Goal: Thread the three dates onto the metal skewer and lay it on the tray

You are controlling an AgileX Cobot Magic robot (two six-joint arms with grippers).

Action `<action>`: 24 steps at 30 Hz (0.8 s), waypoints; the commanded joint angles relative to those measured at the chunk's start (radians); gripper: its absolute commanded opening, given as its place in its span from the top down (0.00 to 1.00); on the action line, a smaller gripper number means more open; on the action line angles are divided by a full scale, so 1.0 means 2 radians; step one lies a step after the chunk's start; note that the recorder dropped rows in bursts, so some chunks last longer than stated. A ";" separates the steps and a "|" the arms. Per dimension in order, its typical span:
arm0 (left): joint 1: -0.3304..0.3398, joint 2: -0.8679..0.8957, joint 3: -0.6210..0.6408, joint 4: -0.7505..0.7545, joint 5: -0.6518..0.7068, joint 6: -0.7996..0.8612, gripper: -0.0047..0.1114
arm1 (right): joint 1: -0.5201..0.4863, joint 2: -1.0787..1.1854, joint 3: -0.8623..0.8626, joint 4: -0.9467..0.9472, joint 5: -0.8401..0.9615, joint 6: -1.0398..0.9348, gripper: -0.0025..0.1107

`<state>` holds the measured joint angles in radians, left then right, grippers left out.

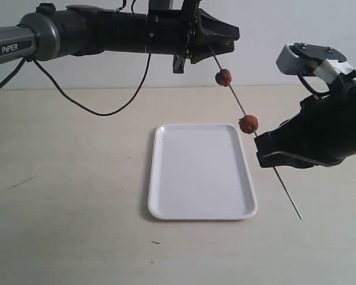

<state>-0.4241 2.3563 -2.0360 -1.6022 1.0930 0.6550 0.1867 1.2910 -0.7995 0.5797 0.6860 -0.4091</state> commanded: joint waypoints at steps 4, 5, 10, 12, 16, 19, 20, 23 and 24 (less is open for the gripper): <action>0.009 -0.003 0.000 -0.028 -0.012 -0.001 0.71 | -0.001 0.000 -0.003 -0.056 0.000 0.067 0.98; 0.011 -0.003 0.000 -0.028 -0.011 -0.001 0.71 | -0.001 0.000 -0.003 -0.056 0.000 0.067 0.98; 0.023 -0.003 0.000 -0.028 -0.006 -0.002 0.71 | -0.001 0.000 -0.003 -0.056 -0.001 0.067 0.98; 0.025 -0.003 0.000 -0.029 -0.002 -0.002 0.71 | -0.001 0.000 -0.003 -0.055 -0.006 0.067 0.98; 0.026 -0.003 0.000 -0.029 0.002 -0.002 0.71 | -0.001 0.000 -0.003 -0.054 -0.008 0.067 0.98; 0.026 -0.003 0.000 -0.029 0.002 -0.002 0.71 | -0.001 0.000 -0.003 -0.054 -0.008 0.067 0.98; 0.026 -0.003 0.000 -0.029 0.002 -0.002 0.71 | -0.001 -0.001 -0.003 -0.049 -0.008 0.066 0.98; 0.026 -0.003 0.000 -0.028 0.002 -0.002 0.71 | -0.001 -0.012 -0.003 -0.029 -0.008 0.047 0.98; 0.026 -0.003 0.000 -0.026 0.001 -0.002 0.71 | -0.001 -0.018 -0.003 -0.026 -0.008 0.044 0.98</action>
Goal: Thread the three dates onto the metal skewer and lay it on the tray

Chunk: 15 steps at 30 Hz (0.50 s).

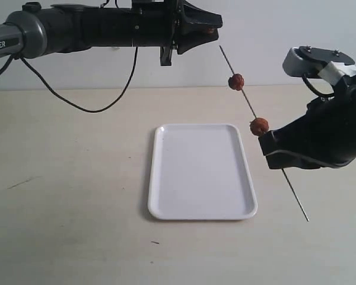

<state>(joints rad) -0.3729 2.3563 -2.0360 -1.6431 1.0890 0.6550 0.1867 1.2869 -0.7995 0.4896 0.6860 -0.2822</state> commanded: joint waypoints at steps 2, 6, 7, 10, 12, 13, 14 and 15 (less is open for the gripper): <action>0.000 -0.003 0.000 -0.005 0.003 -0.001 0.71 | -0.001 -0.027 -0.003 0.018 -0.008 -0.019 0.98; 0.000 -0.003 0.000 0.005 0.005 -0.002 0.71 | -0.001 -0.033 -0.003 0.013 -0.008 -0.019 0.98; 0.000 -0.003 0.000 0.006 0.007 -0.002 0.71 | -0.001 -0.032 -0.003 0.013 -0.008 -0.019 0.98; 0.000 -0.003 0.000 0.009 0.016 -0.002 0.71 | -0.001 -0.031 -0.003 0.013 -0.010 -0.019 0.98; 0.000 -0.003 0.000 0.009 0.019 -0.002 0.71 | -0.001 -0.031 -0.003 0.013 -0.010 -0.019 0.98; 0.000 -0.003 0.000 0.009 0.020 -0.002 0.71 | -0.001 -0.031 -0.003 0.013 -0.010 -0.019 0.98; 0.000 -0.003 0.000 0.009 0.020 -0.002 0.71 | -0.001 -0.031 -0.003 0.013 -0.007 -0.019 0.98; 0.000 -0.003 0.000 0.009 0.020 -0.002 0.71 | -0.001 -0.031 -0.003 0.013 -0.004 -0.019 0.98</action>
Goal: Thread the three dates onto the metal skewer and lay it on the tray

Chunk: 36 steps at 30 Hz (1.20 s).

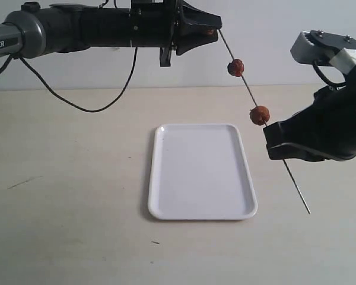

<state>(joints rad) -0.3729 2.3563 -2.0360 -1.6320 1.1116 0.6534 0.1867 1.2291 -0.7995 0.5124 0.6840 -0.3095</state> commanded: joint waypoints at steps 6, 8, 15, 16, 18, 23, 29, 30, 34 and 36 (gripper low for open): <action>0.000 -0.003 0.000 -0.003 -0.009 -0.001 0.71 | -0.001 -0.002 -0.003 0.002 0.001 -0.006 0.98; 0.000 -0.003 0.000 -0.003 -0.015 -0.001 0.71 | -0.001 -0.002 -0.003 0.002 0.003 -0.006 0.98; 0.000 -0.003 0.000 -0.005 -0.018 -0.001 0.71 | -0.001 -0.002 -0.003 0.002 0.008 -0.007 0.98; 0.000 -0.003 0.000 -0.007 -0.018 -0.001 0.71 | -0.001 -0.002 -0.003 0.002 0.009 -0.008 0.98; 0.000 -0.003 0.000 -0.012 -0.019 -0.001 0.71 | -0.001 -0.002 -0.003 0.002 0.011 -0.010 0.98; 0.000 -0.003 0.000 -0.016 -0.020 -0.001 0.71 | -0.001 -0.002 -0.003 0.002 0.012 -0.010 0.98; -0.001 -0.003 0.000 -0.016 -0.008 -0.001 0.71 | -0.001 -0.002 -0.003 0.004 0.006 -0.015 0.98; -0.002 -0.003 0.000 -0.016 -0.004 -0.001 0.71 | -0.001 -0.002 -0.003 0.004 0.004 -0.015 0.98; -0.007 -0.003 0.000 -0.016 -0.001 -0.001 0.71 | -0.001 -0.002 -0.003 0.004 0.003 -0.015 0.98; -0.009 -0.003 0.000 -0.016 -0.001 -0.001 0.71 | -0.001 -0.002 -0.003 0.004 0.003 -0.015 0.98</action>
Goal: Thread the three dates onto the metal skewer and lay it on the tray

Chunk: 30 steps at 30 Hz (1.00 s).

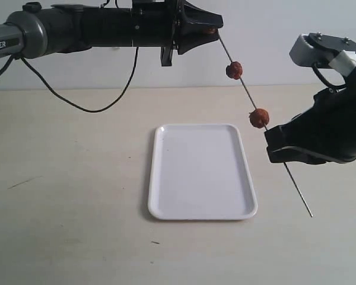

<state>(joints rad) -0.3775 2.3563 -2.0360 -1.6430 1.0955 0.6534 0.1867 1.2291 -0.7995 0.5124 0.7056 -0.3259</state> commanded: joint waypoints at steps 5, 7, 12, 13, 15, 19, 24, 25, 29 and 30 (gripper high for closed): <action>-0.011 -0.003 0.000 -0.010 0.009 -0.001 0.71 | -0.001 -0.002 -0.003 0.004 -0.008 -0.007 0.98; -0.011 -0.003 0.000 -0.010 0.012 0.000 0.71 | -0.001 -0.002 -0.003 0.004 -0.009 -0.007 0.98; -0.014 -0.003 0.000 -0.010 0.015 0.001 0.71 | -0.001 -0.002 -0.003 0.004 -0.012 -0.007 0.98; -0.014 -0.003 0.000 -0.009 0.016 0.001 0.71 | -0.001 -0.002 -0.003 0.004 -0.012 -0.007 0.98; -0.015 -0.003 0.000 -0.007 0.017 0.002 0.71 | -0.001 -0.002 -0.003 0.004 -0.014 -0.007 0.98; -0.015 -0.003 0.000 -0.002 0.023 0.013 0.76 | -0.001 -0.002 -0.003 0.004 -0.014 -0.007 0.98; -0.015 -0.003 0.000 0.001 0.030 0.029 0.95 | -0.001 -0.002 -0.003 0.005 -0.017 -0.007 0.98; -0.015 -0.003 0.000 0.001 0.030 0.033 0.96 | -0.001 -0.002 -0.003 0.005 -0.017 -0.007 0.98; -0.015 -0.003 0.000 0.001 0.030 0.034 0.96 | -0.001 -0.002 -0.003 0.005 -0.019 -0.006 0.98; -0.015 -0.003 0.000 0.001 0.030 0.034 0.96 | -0.001 -0.002 -0.003 0.005 -0.022 -0.003 0.98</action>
<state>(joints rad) -0.4008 2.3563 -2.0360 -1.6437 1.1248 0.7098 0.1867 1.2291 -0.7995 0.5124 0.6992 -0.3299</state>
